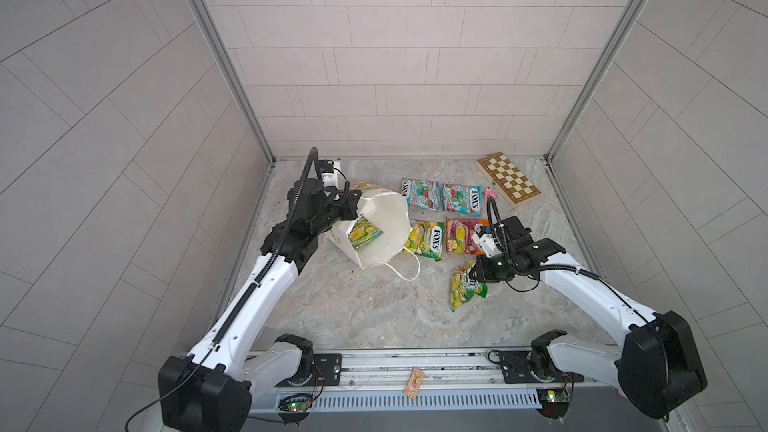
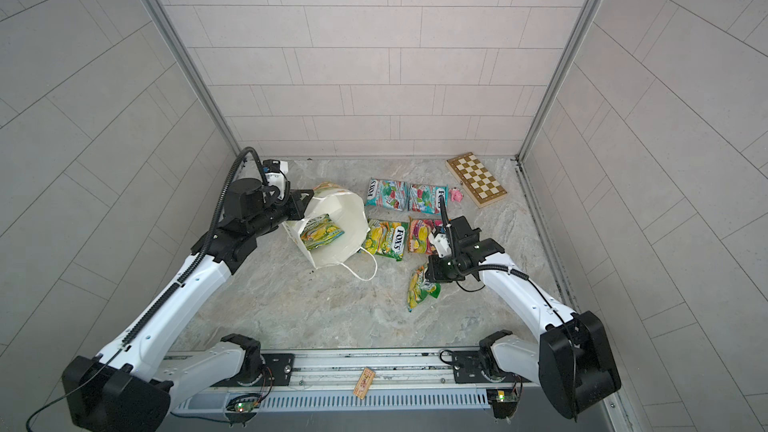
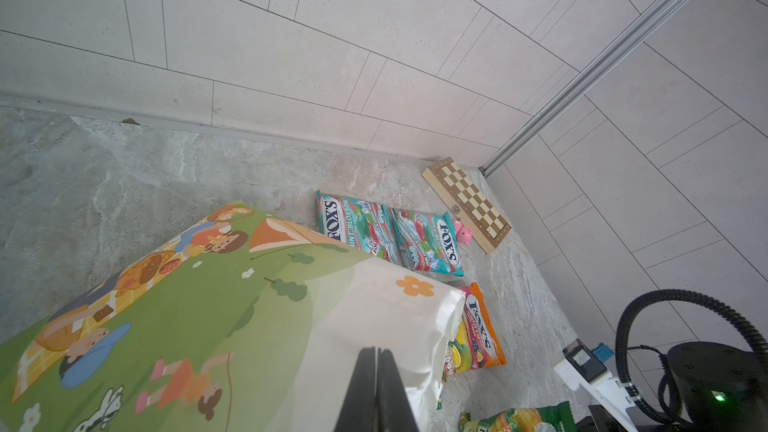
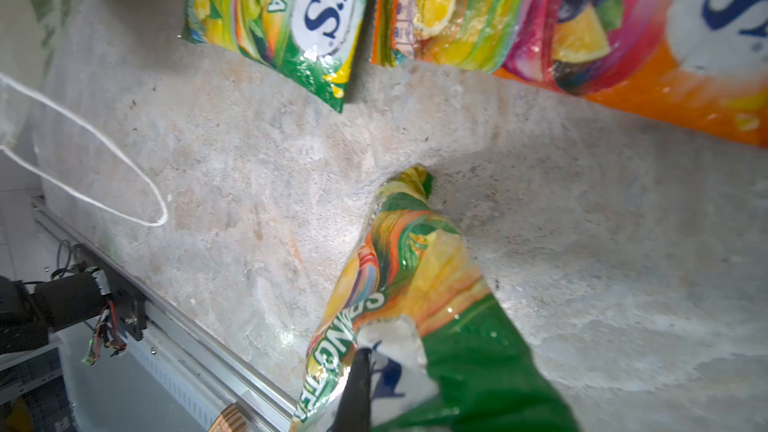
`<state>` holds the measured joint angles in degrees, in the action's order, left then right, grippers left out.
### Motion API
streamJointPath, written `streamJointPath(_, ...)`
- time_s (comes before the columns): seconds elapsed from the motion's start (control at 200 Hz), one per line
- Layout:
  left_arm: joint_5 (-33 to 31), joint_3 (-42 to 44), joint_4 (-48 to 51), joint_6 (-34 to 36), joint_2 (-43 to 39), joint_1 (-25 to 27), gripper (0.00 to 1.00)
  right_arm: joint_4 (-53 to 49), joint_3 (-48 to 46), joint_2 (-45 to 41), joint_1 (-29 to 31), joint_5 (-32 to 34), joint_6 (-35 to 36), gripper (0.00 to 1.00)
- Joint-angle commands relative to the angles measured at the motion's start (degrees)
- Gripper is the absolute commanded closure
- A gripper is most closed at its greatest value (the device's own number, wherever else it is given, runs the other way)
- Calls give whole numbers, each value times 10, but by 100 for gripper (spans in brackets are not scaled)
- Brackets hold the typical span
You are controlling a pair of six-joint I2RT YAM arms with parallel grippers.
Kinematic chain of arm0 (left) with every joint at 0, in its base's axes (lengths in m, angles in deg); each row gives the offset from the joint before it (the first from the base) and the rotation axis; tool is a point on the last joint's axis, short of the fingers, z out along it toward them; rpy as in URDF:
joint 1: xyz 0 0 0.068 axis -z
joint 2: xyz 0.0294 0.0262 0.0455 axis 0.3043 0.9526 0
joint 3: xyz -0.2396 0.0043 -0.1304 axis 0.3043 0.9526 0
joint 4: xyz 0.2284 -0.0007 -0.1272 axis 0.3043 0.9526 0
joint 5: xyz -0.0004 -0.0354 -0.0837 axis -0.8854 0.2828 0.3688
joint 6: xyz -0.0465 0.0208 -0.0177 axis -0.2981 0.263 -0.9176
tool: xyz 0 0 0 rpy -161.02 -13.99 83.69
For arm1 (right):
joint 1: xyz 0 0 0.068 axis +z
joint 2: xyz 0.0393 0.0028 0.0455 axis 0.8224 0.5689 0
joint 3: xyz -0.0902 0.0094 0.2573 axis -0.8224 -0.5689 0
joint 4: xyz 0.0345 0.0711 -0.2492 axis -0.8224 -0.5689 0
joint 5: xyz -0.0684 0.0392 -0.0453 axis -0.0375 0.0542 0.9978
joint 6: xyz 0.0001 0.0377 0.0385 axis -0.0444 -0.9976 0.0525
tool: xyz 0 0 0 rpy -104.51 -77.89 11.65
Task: Take the snacks out of the paper bag
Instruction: 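Lower the green packet onto the table nearer the robot and release, then move the right gripper back into the bag toward the last green packet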
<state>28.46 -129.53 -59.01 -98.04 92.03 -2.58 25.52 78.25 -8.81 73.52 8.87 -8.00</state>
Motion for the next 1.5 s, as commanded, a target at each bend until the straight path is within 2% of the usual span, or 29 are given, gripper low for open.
streamJointPath(0.0, 3, -2, -6, 2, 2, -1, 100, -36, 10, 14, -2, 68, 13, 100)
streamJointPath(0.115, 3, -1, -6, 3, 2, -1, 100, -51, 19, 23, -2, 98, 17, 96)
streamJointPath(0.24, 2, -1, -6, 3, 1, -1, 100, -47, 21, 35, -2, 99, 19, 92)
streamJointPath(0.315, 3, -2, -6, 3, 1, -1, 100, -57, 28, 43, -2, 118, 22, 85)
streamJointPath(0.35, 4, -2, -6, 2, 0, -1, 100, -61, 31, 45, -2, 132, 20, 80)
streamJointPath(0.455, 5, -2, -7, 1, 0, -1, 100, -68, 36, 48, -2, 183, 12, 79)
streamJointPath(0.615, 7, -3, -8, 2, 0, -1, 100, -89, 50, 39, -2, 277, -4, 61)
streamJointPath(0.711, 9, -3, -9, 1, -1, -1, 100, -92, 54, 18, -2, 301, -12, 59)
streamJointPath(0.821, 18, -1, -14, -2, -1, -1, 100, -71, 51, -14, -2, 260, -13, 59)
streamJointPath(0.971, 35, 1, -25, -6, 0, -1, 100, 21, 26, -53, 9, 80, -24, 59)
streamJointPath(1.061, 45, 3, -34, -10, -2, -1, 100, 72, 24, -56, 43, 17, -52, 61)
streamJointPath(1.206, 54, 7, -44, -14, -5, -1, 100, 143, 41, -33, 114, -33, -100, 61)
streamJointPath(1.351, 61, 8, -50, -17, -5, -1, 100, 182, 79, 18, 184, -34, -121, 61)
streamJointPath(1.496, 64, 9, -55, -21, -5, -1, 100, 225, 121, 81, 228, -53, -144, 62)
